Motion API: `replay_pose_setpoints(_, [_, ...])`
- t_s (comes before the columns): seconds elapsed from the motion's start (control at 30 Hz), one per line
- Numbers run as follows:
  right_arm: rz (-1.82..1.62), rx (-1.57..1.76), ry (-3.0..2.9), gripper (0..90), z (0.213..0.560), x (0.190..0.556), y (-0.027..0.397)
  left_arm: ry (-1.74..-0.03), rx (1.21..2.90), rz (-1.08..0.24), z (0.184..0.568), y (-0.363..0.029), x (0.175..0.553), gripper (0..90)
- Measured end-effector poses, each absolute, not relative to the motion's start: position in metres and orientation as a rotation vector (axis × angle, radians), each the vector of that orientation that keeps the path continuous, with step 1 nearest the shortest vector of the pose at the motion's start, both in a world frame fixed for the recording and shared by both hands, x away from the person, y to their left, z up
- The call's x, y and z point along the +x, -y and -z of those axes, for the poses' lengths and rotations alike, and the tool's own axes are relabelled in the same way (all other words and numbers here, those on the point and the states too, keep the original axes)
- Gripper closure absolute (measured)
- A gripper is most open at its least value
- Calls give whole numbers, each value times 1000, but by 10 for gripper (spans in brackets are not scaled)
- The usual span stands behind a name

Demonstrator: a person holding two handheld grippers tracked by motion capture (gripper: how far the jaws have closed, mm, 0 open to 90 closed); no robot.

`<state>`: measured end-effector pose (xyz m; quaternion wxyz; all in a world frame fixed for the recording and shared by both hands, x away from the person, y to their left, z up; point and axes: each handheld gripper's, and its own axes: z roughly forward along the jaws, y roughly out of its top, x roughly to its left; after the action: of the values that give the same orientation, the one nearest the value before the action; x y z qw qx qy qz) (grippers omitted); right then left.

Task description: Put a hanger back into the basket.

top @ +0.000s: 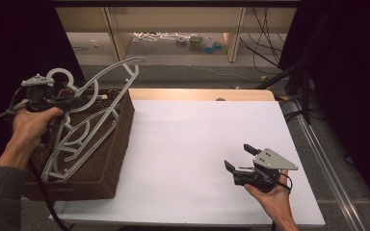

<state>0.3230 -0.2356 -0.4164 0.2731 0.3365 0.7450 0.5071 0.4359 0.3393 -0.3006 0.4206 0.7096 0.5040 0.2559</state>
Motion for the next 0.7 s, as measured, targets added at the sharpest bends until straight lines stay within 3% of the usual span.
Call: replay_pose_setpoints(0.7, [-1357,889,-2012,169,419,325,235,-1328,1848,-747,340,-385,435,815])
